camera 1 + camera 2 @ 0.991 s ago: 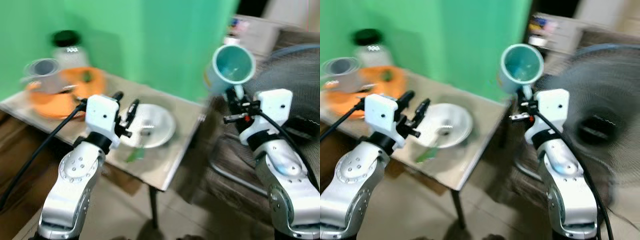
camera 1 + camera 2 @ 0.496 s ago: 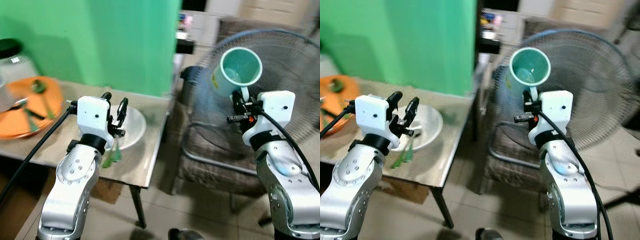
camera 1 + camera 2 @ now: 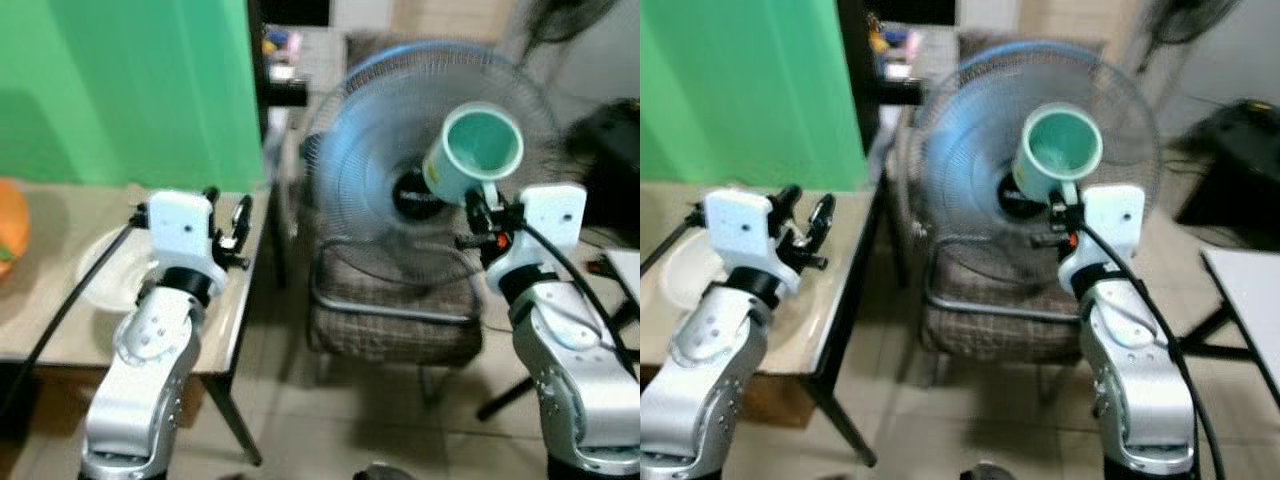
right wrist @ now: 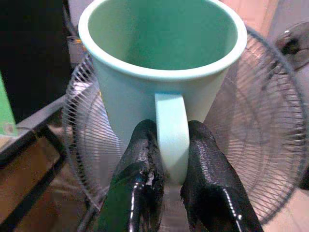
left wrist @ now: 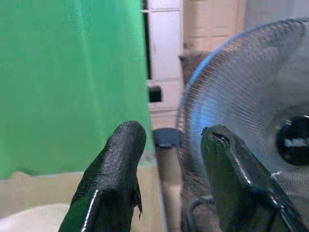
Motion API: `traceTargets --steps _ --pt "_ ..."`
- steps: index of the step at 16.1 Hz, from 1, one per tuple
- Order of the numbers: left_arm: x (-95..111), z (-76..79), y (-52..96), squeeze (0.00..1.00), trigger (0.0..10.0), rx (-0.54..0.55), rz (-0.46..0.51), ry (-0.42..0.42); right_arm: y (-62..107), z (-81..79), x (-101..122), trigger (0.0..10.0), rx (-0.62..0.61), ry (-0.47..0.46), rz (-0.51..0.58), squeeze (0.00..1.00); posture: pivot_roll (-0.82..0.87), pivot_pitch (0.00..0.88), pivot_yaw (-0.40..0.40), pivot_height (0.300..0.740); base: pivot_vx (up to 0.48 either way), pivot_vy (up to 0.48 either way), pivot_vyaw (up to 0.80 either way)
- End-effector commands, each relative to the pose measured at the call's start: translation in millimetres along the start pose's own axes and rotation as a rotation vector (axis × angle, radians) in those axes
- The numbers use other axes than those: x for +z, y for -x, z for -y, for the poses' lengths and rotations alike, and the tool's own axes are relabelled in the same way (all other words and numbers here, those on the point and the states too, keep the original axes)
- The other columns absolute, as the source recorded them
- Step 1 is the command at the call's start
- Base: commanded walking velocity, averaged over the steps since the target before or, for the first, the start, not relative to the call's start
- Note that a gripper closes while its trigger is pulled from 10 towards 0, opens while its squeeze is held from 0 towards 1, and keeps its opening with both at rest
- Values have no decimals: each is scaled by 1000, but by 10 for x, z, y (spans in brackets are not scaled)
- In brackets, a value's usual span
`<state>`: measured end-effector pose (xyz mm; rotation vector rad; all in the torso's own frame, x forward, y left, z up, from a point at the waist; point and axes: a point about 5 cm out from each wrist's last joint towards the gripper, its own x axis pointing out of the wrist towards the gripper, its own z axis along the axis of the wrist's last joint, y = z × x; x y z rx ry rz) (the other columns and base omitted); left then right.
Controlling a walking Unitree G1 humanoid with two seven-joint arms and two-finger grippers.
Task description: Setting the table
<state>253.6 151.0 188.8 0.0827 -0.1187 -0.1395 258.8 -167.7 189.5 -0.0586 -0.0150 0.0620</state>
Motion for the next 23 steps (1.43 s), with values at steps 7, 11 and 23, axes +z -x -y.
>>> traceTargets --steps 7,11,23 --pt "-51 -158 1 0 10000 74 -28 -58 -13 -80 34 10000 -1 -6 7 0 -71 0 -14 740 0 0 -686" --pt "-65 -94 5 0 10000 45 -34 -50 11 -59 -7 10000 -33 -18 -11 0 -71 0 8 740 0 0 -800" --pt "-84 -195 119 0 10000 86 -51 -84 -29 -120 -30 10000 10 6 -30 0 -25 0 -12 740 0 0 -800"
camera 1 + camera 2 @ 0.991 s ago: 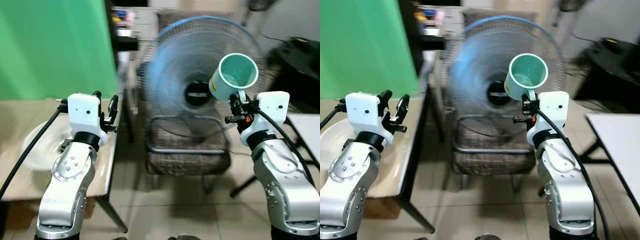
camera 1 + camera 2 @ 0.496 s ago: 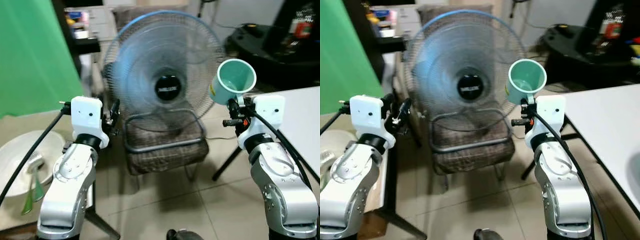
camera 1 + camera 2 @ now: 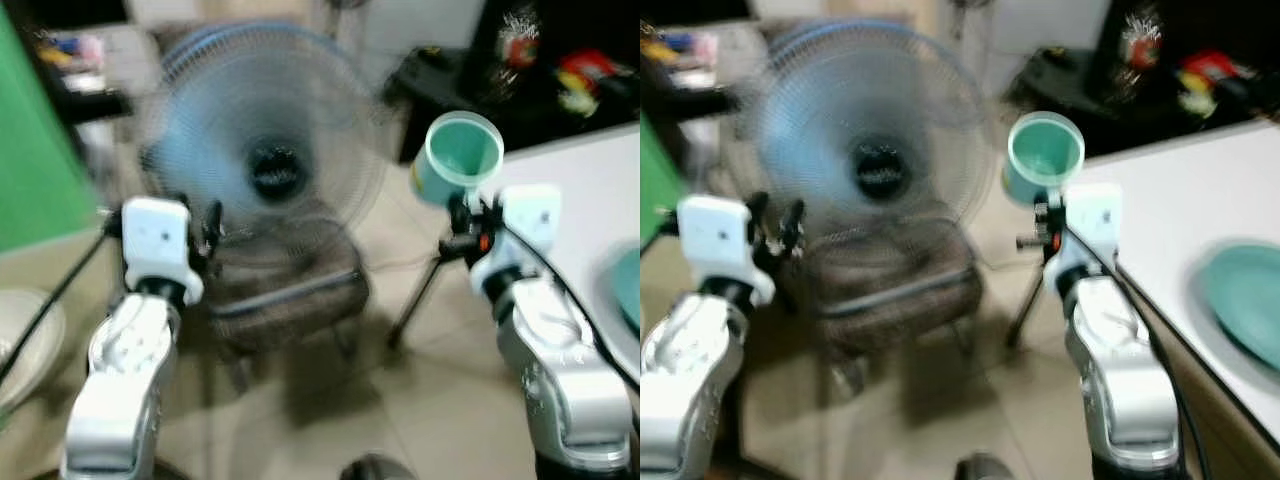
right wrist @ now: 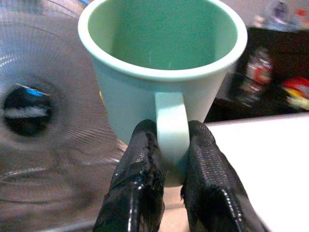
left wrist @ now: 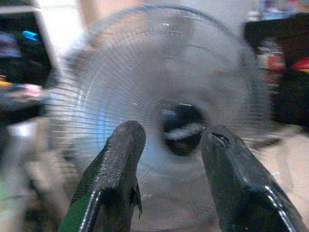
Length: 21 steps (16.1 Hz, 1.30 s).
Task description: Setting the table
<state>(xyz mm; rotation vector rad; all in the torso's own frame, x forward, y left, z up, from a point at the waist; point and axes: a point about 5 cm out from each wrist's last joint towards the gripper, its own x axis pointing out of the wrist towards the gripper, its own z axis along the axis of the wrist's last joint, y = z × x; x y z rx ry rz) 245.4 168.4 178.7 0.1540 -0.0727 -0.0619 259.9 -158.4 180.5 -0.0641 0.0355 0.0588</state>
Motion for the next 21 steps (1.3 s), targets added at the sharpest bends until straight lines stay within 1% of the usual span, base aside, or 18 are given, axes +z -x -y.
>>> traceTargets --steps 1,2,6,9,12,13,16,17,18,19,20,21 --pt "33 -44 6 0 10000 14 7 -24 -4 -22 48 10000 7 2 16 0 -25 0 -12 740 0 0 -800" --pt "51 -40 3 0 10000 7 14 -27 -4 -30 52 10000 8 1 15 0 -29 0 -11 740 0 0 -800" --pt "48 -3 -5 0 10000 -3 18 -18 4 -22 46 10000 1 11 7 0 -36 0 -10 740 0 0 0" --pt "44 0 -29 0 10000 -6 19 -9 31 17 31 10000 -40 10 -6 0 -45 0 -1 740 0 0 -800" --pt "32 10 -50 0 10000 -14 17 -5 63 29 24 10000 -62 9 -8 0 -49 0 3 740 0 0 0" --pt "23 18 -66 0 10000 -22 13 -9 69 32 22 10000 -70 7 -9 0 -55 0 9 740 0 341 0" --pt "22 25 -96 0 10000 -34 13 -20 92 32 16 10000 -85 3 -12 0 -62 0 18 740 0 401 -800" --pt "40 26 -107 0 10000 -41 28 -48 101 30 12 10000 -87 2 -15 0 -63 0 19 740 0 0 -800" --pt "39 33 -110 0 10000 -44 29 -54 107 30 6 10000 -87 2 -17 0 -63 0 18 740 0 -480 -800" --pt "36 36 -112 0 10000 -44 26 -53 109 30 5 10000 -87 2 -17 0 -64 0 18 740 0 -480 -800" --pt "-1 37 -119 0 10000 -50 -3 -24 110 16 5 10000 -85 1 -18 0 -64 0 17 740 0 476 -800" --pt "-19 28 -120 0 10000 -45 -15 -21 111 12 4 10000 -83 1 -19 0 -64 0 17 740 0 476 -800"
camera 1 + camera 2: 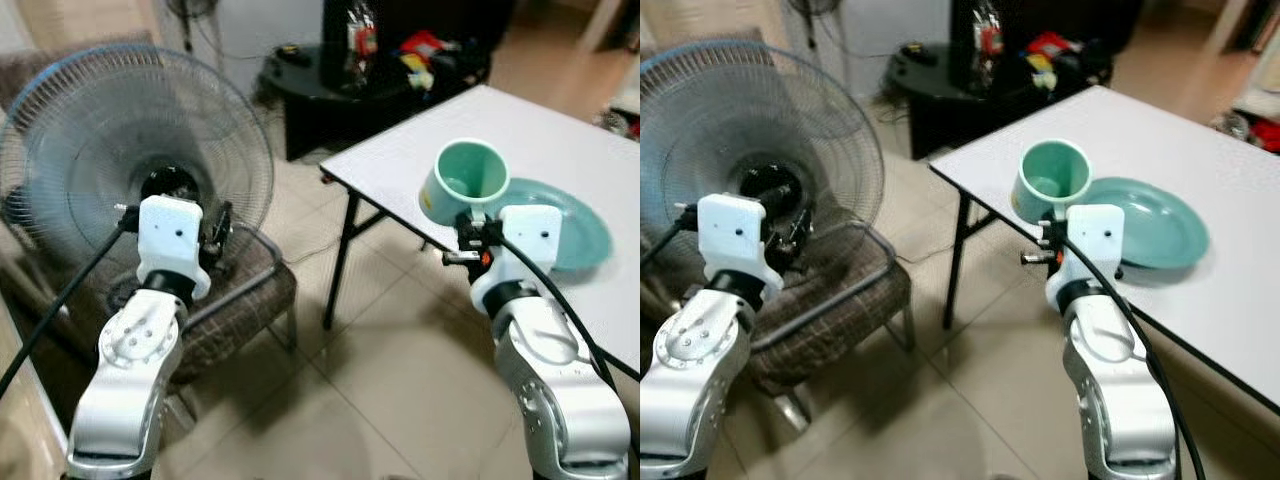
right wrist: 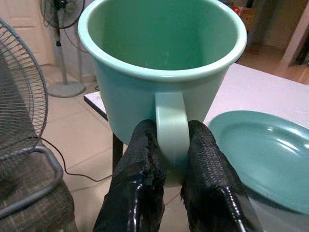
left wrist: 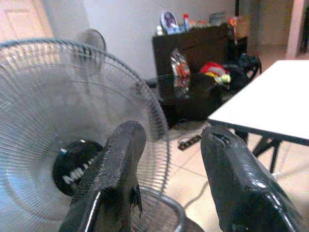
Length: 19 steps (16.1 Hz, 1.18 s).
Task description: Setting the table
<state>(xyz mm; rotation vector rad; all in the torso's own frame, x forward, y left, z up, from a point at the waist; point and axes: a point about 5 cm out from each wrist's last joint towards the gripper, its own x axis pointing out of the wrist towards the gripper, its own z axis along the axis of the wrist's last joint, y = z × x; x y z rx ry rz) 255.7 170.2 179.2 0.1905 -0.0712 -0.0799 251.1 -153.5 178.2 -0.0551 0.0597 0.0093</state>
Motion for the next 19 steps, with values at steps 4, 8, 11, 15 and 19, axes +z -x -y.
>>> traceTargets --steps 4,8,11,15,19 --pt "-5 42 -30 0 10000 -29 -4 -39 36 57 15 10000 -33 10 1 0 -64 0 17 740 0 119 -800" --pt "-51 30 -35 0 10000 -17 -37 16 39 63 9 10000 -33 13 -4 0 -70 0 21 740 0 360 -800" --pt "-20 35 -39 0 10000 -11 -19 38 12 77 30 10000 -21 13 5 0 -69 0 21 740 0 0 -715" --pt "-43 29 -24 0 10000 -14 -27 59 -20 -25 59 10000 82 28 27 0 -65 0 19 740 141 0 0" --pt "-44 19 -9 0 10000 -12 -29 54 -64 -68 74 10000 142 33 36 0 -55 0 7 740 309 0 0"
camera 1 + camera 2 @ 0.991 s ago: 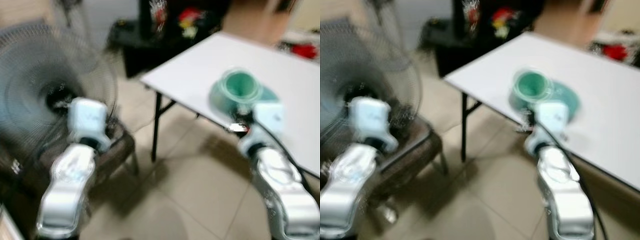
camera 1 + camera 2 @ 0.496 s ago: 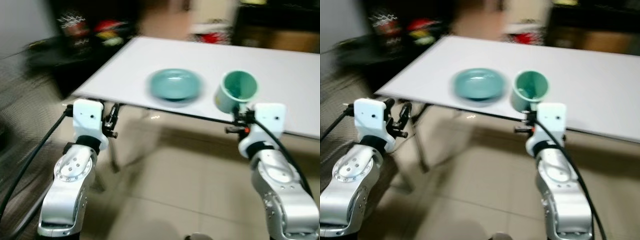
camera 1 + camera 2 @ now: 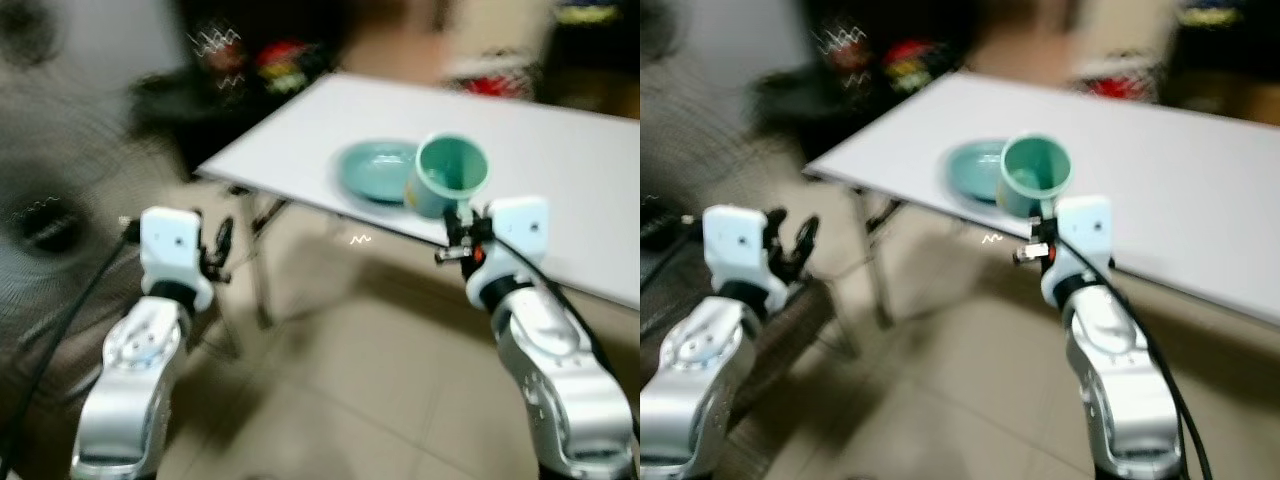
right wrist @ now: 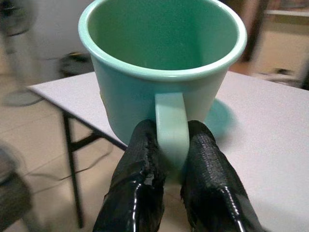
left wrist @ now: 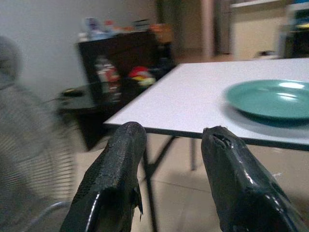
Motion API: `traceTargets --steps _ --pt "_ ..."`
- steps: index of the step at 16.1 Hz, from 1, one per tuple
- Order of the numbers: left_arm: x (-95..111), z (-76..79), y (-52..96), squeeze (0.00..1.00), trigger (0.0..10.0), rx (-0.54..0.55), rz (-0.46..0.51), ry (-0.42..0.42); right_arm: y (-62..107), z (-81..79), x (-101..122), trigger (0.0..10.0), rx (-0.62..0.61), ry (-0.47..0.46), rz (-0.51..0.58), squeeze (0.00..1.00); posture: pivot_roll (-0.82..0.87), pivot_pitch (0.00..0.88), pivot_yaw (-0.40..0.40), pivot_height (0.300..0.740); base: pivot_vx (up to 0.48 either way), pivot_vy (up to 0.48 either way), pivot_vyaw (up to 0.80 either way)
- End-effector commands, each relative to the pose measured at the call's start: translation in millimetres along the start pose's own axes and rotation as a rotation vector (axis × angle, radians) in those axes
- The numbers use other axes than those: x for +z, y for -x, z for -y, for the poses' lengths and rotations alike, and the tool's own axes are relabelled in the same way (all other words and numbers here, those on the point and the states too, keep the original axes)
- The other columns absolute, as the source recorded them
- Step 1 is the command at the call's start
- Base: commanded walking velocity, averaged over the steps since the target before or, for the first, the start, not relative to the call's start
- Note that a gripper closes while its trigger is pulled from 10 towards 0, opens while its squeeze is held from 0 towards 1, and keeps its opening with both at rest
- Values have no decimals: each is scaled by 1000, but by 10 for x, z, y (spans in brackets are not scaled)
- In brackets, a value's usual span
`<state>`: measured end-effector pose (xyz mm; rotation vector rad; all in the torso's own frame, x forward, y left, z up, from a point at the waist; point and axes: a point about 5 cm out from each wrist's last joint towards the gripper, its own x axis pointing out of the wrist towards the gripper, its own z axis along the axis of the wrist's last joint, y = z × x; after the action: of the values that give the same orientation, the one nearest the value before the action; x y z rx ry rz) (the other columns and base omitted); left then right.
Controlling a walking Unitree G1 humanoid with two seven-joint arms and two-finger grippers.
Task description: Setting the table
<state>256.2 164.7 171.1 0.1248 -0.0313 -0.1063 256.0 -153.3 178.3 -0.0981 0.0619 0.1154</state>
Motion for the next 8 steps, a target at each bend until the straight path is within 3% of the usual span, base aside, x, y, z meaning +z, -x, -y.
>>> traceTargets --steps 1,8 --pt "27 -48 3 0 10000 13 6 -16 -28 -65 72 10000 40 -12 37 0 -53 0 5 740 307 0 0" --pt "32 -72 -2 0 10000 7 8 -21 -41 -65 86 10000 36 -6 48 0 -56 0 10 740 314 0 0"
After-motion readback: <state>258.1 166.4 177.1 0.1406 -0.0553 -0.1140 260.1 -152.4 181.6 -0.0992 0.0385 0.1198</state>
